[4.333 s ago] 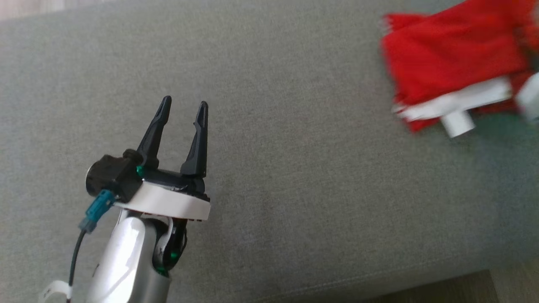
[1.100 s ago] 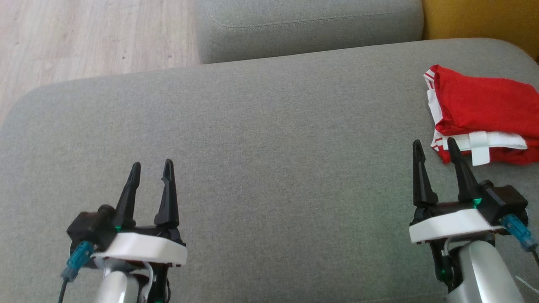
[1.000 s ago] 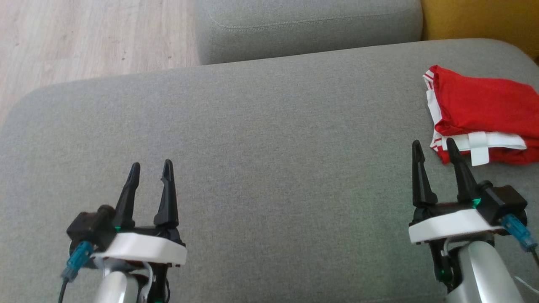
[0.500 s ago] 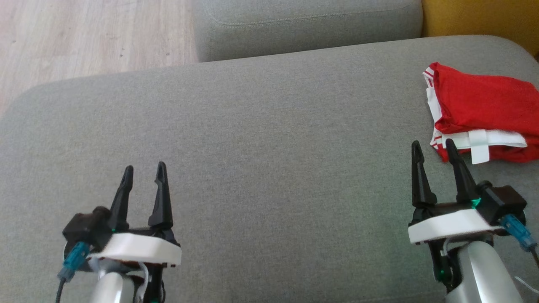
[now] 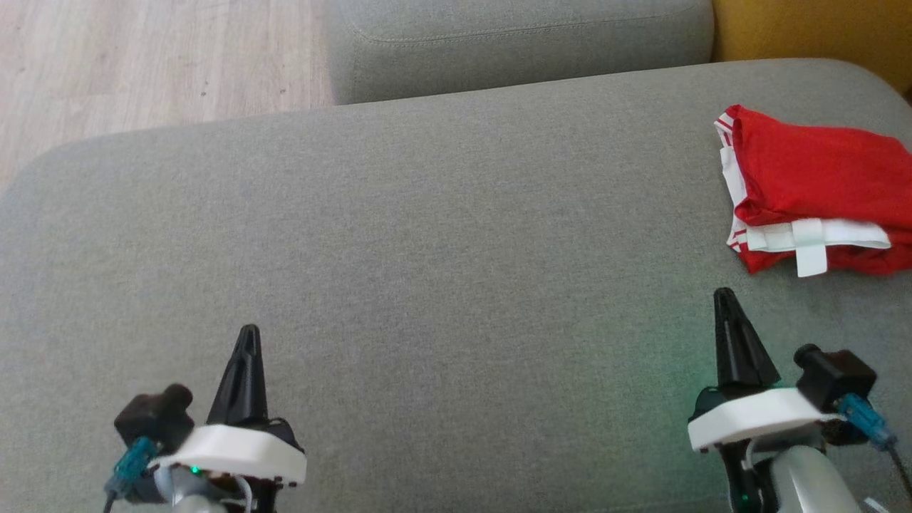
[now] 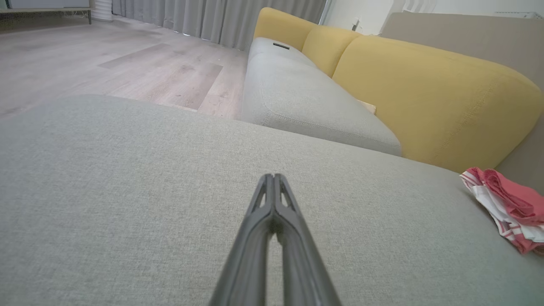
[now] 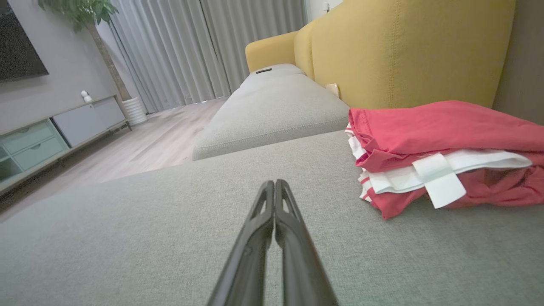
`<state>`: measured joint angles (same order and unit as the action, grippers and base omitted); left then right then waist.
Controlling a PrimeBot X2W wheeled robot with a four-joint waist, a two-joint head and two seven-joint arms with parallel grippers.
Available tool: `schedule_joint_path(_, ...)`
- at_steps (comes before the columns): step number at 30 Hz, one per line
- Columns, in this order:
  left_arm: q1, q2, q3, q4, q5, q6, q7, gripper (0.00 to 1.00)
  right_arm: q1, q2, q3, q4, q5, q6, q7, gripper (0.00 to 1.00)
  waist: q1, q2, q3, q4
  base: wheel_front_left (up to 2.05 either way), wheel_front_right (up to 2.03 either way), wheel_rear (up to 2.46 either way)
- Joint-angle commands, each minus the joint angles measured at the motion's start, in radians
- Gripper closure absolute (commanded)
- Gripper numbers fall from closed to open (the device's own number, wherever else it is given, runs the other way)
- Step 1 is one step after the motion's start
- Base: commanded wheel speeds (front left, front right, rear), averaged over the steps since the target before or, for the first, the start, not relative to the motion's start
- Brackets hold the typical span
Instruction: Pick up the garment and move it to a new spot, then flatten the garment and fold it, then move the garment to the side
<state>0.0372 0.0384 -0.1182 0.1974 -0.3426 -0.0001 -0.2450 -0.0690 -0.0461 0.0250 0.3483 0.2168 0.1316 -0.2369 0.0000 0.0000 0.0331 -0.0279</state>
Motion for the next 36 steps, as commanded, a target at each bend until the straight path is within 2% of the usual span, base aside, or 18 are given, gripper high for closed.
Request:
schedule_joint_path(1, -0.047, 0.003, 0.009, -0.033, -0.025, -0.006, 0.006, 1.00, -0.046, -0.002, -0.006, -0.037, 0.029, 0.000, 0.007, 1.00, 0.0000, 0.0000, 0.000, 0.000, 0.00, 0.00, 0.00)
schedule_joint_path(36, -0.076, 0.010, 0.069, -0.009, -0.395, -0.043, 0.105, 1.00, -0.043, -0.002, -0.045, -0.057, 0.430, 0.000, 0.108, 1.00, 0.0000, 0.0000, -0.009, 0.008, 0.00, 0.00, 0.00)
